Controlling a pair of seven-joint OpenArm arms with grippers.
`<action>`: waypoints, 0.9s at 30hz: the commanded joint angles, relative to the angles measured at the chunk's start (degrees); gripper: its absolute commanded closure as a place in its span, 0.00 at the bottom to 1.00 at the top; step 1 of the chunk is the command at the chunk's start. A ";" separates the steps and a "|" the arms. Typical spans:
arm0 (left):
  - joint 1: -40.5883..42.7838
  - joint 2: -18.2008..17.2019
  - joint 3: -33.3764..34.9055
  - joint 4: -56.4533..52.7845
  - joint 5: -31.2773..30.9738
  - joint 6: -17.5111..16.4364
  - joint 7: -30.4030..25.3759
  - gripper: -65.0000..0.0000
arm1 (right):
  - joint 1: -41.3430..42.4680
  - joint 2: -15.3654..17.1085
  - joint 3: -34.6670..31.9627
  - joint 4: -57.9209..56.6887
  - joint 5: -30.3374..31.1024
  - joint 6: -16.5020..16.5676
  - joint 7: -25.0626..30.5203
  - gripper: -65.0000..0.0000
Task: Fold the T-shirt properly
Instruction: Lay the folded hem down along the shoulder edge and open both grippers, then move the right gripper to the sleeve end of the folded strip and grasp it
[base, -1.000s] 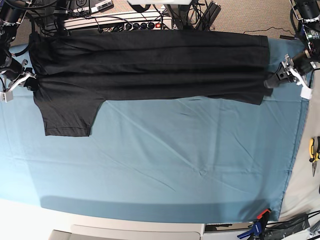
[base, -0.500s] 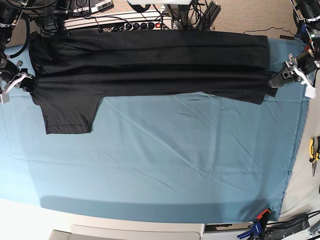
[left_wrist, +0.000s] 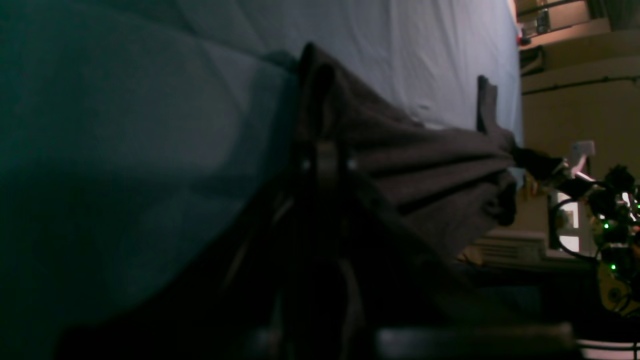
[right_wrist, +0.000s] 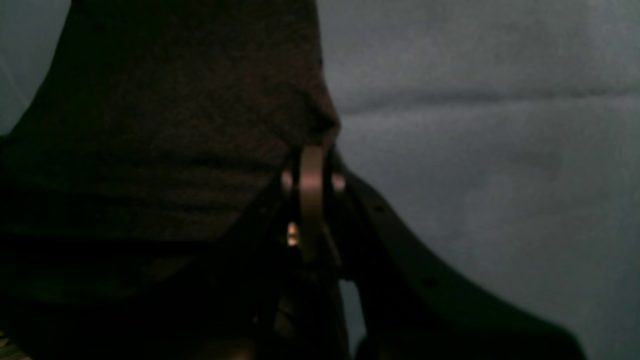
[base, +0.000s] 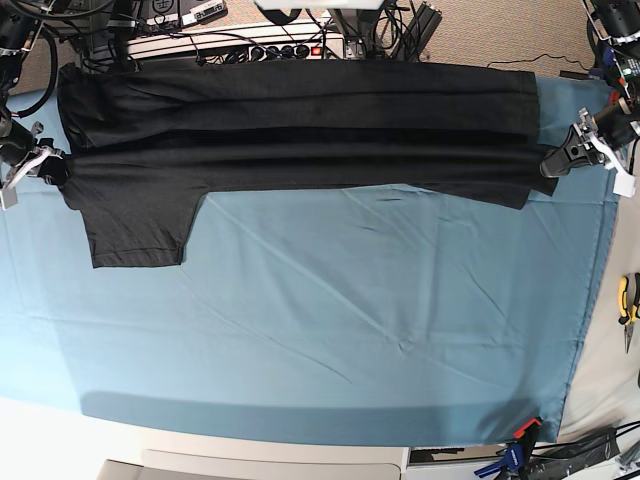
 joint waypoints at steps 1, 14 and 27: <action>-0.28 -1.57 -0.57 0.96 -1.45 -0.47 -1.27 0.95 | 0.48 1.31 0.81 0.83 0.07 -0.14 1.36 1.00; -0.28 -1.57 -0.57 0.96 -1.45 -0.47 -1.29 0.70 | 0.52 -2.12 2.03 0.85 0.35 -0.14 4.96 0.69; -0.50 -1.55 -0.57 2.08 -1.45 -0.47 -0.85 0.70 | 10.93 -4.66 17.27 0.68 -4.98 -0.14 6.25 0.48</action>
